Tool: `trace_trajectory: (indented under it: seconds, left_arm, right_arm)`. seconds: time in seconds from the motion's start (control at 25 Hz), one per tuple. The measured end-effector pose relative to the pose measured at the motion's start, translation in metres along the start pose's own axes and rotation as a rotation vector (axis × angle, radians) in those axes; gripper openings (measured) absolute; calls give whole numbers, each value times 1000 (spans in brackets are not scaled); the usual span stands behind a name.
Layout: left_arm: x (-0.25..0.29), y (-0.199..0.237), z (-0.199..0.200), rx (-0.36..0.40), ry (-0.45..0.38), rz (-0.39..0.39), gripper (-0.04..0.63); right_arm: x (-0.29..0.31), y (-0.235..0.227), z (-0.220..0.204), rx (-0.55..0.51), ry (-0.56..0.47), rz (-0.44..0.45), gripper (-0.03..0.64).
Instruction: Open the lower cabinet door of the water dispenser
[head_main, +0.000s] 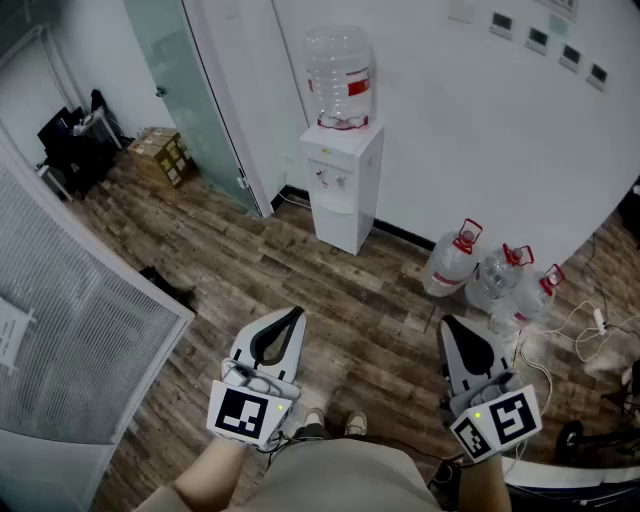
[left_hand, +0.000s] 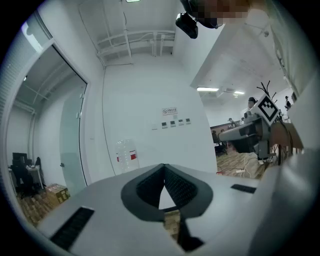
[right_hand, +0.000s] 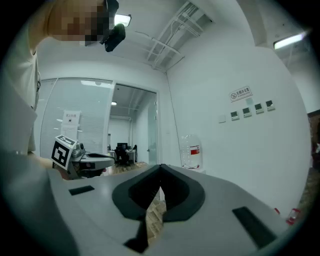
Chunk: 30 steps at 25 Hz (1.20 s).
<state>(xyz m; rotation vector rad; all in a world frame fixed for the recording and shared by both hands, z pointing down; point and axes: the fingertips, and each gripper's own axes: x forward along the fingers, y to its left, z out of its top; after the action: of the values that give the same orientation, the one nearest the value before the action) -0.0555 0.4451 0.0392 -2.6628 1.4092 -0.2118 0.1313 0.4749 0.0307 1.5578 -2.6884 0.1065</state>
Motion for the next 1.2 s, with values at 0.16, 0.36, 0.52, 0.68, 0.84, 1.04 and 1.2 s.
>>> trace_trajectory:
  seconds: [0.16, 0.36, 0.52, 0.68, 0.84, 1.04, 1.2]
  left_arm:
    - [6, -1, -1, -14, -2, 5, 6]
    - [13, -1, -6, -36, 23, 4, 6]
    - [19, -7, -6, -22, 32, -5, 6]
    - [26, -16, -5, -11, 33, -17, 6]
    - [28, -24, -1, -5, 29, -16, 6]
    - [30, -22, -5, 1, 42, 1, 6]
    - [40, -21, -7, 4, 36, 3, 6]
  right_arm:
    - [1, -11, -2, 18, -17, -24, 6]
    - [2, -21, -6, 24, -11, -25, 6]
    - [4, -26, -7, 19, -10, -17, 6]
    - [4, -31, -11, 14, -3, -4, 6]
    - [0, -34, -19, 13, 10, 6, 6]
    - [-1, -37, -28, 23, 23, 17, 6]
    - [7, -44, -33, -1, 32, 23, 6]
